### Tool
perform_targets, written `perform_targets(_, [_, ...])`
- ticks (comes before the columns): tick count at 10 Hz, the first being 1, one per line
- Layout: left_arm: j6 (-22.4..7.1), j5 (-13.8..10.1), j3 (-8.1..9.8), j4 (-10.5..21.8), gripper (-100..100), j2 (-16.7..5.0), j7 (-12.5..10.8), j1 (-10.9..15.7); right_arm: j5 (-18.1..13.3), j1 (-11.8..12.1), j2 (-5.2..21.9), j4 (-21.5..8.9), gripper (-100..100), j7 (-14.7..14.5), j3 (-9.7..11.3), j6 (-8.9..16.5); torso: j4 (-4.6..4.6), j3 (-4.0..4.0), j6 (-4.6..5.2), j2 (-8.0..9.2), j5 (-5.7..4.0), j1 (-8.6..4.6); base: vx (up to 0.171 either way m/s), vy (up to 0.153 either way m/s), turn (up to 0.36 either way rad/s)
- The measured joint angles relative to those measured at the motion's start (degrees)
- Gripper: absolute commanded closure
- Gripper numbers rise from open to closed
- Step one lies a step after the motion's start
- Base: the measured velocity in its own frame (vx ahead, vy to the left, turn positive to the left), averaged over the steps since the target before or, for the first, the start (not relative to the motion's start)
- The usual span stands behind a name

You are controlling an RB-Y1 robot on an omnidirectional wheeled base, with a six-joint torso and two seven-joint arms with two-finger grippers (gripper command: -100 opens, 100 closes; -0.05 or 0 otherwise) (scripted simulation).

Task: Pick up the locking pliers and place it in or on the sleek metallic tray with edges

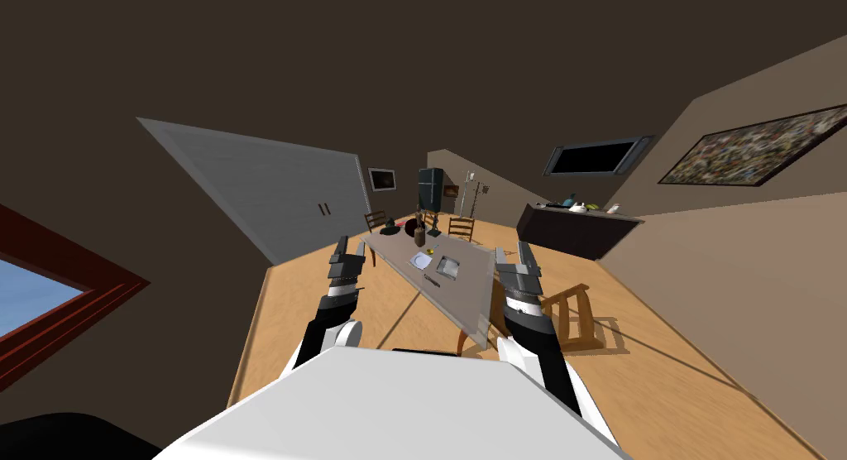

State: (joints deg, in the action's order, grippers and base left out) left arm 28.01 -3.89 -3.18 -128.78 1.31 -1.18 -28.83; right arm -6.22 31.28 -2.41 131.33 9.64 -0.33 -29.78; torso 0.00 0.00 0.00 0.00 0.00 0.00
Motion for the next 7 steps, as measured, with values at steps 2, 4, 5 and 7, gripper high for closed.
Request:
perform_targets(2, [0.0,0.0,-0.01,0.0,0,0.01,0.0,0.01,-0.22,-0.35,2.92,-0.85,-100,-0.77,0.02,0.51,0.04,0.1,-0.01,0.18,0.08,0.39,-0.048,0.131,0.014])
perform_targets(4, [0.0,0.0,-0.01,0.0,0,0.01,0.0,0.0,-0.86,-0.54,6.28,-2.17,-100,-2.44,0.67,1.36,0.02,0.04,-0.01,0.06,0.12,0.55,0.015,0.144,0.03])
perform_targets(5, [0.0,0.0,-0.01,0.0,0,0.01,0.0,0.0,-1.28,-0.71,8.0,-2.87,-100,-3.56,1.13,2.15,-0.01,-0.04,-0.01,-0.09,0.12,0.54,0.049,0.163,0.04])
perform_targets(7, [0.0,0.0,-0.02,0.0,0,0.02,0.0,0.0,-2.48,-0.52,11.09,-4.44,-100,-6.57,2.73,3.73,-0.04,-0.11,-0.01,-0.2,0.15,0.68,0.062,0.18,0.048])
